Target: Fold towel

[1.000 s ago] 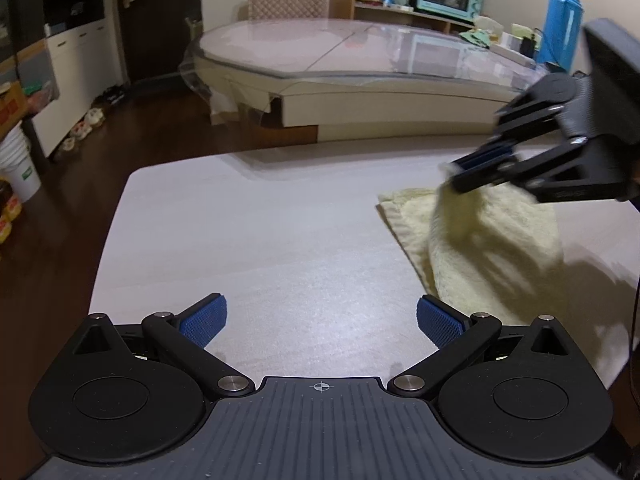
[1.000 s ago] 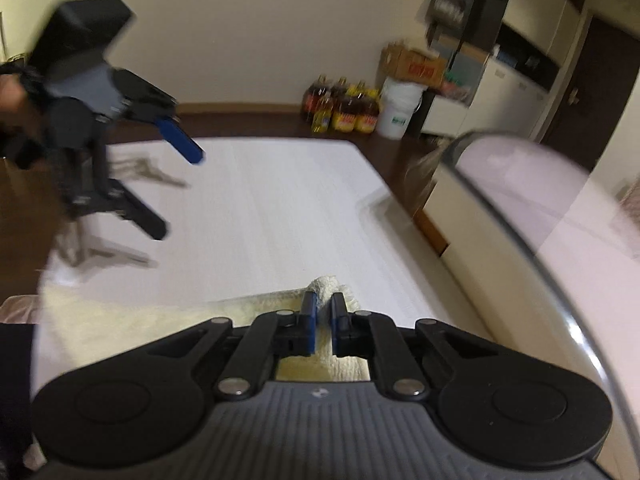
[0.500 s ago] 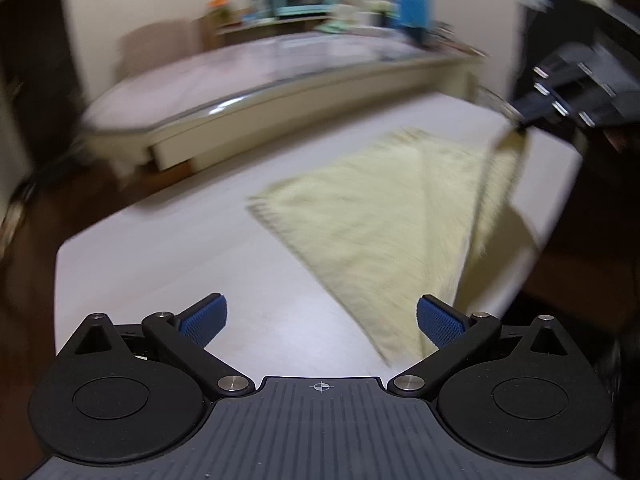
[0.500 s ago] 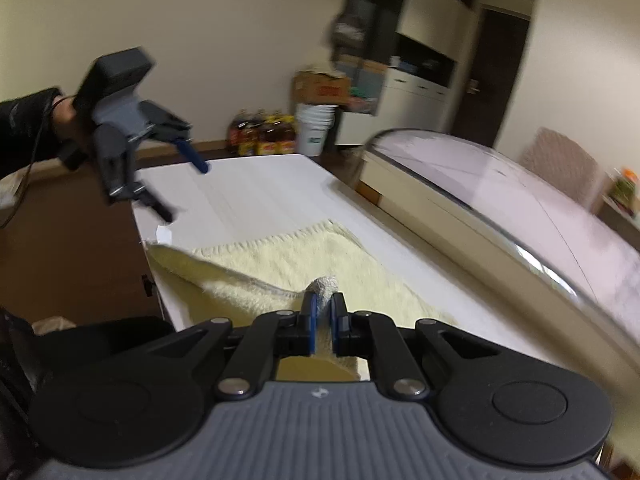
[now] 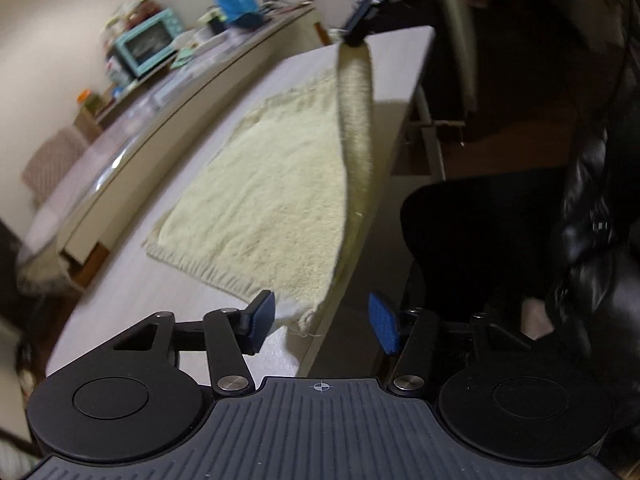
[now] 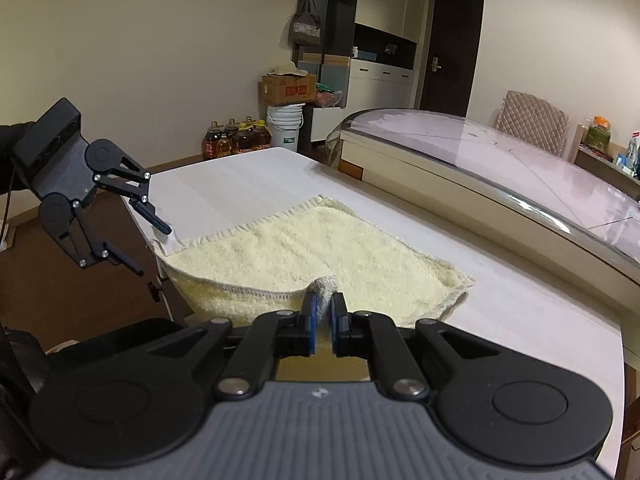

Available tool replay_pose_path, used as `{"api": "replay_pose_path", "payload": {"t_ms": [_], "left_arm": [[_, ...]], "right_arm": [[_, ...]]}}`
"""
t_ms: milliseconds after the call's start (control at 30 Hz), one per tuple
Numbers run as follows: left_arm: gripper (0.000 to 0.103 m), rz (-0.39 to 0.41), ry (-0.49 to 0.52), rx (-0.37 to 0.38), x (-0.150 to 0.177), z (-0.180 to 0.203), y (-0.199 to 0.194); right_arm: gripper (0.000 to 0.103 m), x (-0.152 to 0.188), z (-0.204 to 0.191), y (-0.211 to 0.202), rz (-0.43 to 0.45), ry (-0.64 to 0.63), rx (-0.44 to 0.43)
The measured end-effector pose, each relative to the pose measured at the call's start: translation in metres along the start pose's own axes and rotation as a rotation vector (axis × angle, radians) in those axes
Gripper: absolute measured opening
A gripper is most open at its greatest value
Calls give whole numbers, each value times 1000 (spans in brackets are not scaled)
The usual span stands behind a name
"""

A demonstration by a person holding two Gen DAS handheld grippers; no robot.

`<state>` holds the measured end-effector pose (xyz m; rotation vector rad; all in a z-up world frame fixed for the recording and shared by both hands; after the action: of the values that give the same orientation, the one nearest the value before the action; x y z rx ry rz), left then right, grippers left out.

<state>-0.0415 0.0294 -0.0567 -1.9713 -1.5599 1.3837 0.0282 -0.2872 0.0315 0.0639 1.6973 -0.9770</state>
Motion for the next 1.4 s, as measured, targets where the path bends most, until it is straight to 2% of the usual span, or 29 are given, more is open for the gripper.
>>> {"api": "replay_pose_path", "payload": {"t_ms": [67, 133, 200, 233, 267, 400, 567, 700, 833, 1033, 1133, 1267, 1400], "left_arm": [[25, -18, 60, -9, 1, 1, 4], [14, -32, 101, -19, 2, 3, 8], [12, -42, 158, -18, 1, 4, 11], [7, -42, 164, -11, 1, 3, 12], [6, -46, 169, 4, -1, 1, 13], [6, -34, 97, 97, -7, -16, 7], [6, -16, -8, 157, -15, -59, -3], [6, -18, -15, 171, -23, -87, 3], [6, -44, 32, 194, -28, -85, 15], [6, -59, 43, 199, -30, -80, 21], [6, -59, 40, 192, -30, -77, 20], [6, -62, 29, 184, -34, -76, 21], [6, -65, 22, 180, -32, -73, 16]], "right_arm": [[8, 2, 1, -1, -2, 9, 3], [8, 4, 2, -1, -4, 20, 5], [8, 6, 2, -1, -3, 28, 6], [8, 7, 2, -3, -4, 32, 7], [8, 8, 3, -3, -5, 36, 6], [8, 12, 5, -7, -9, 40, -1], [8, 16, 13, -11, -18, 15, -27], [8, 31, 7, -6, -65, -138, -44], [10, 50, -3, -2, -110, -227, -49], [28, 69, -9, -12, -122, -260, -9], [33, 75, -14, -12, -121, -317, 29], [42, 84, -26, -6, -145, -436, 55], [44, 102, -44, 1, -180, -607, 99]]}}
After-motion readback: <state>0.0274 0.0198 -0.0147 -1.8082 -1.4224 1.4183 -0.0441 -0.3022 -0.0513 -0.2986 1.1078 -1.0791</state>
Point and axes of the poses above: each gripper's, at about its wrist camera, not at the fingertips, and y roughly the way its jaws point, z to its right, x to its underside, the point moved 2 cm from there along y, roughly the way its jaws point, and after that the axes turned 8 degrees about y, right-handed, at the moved point
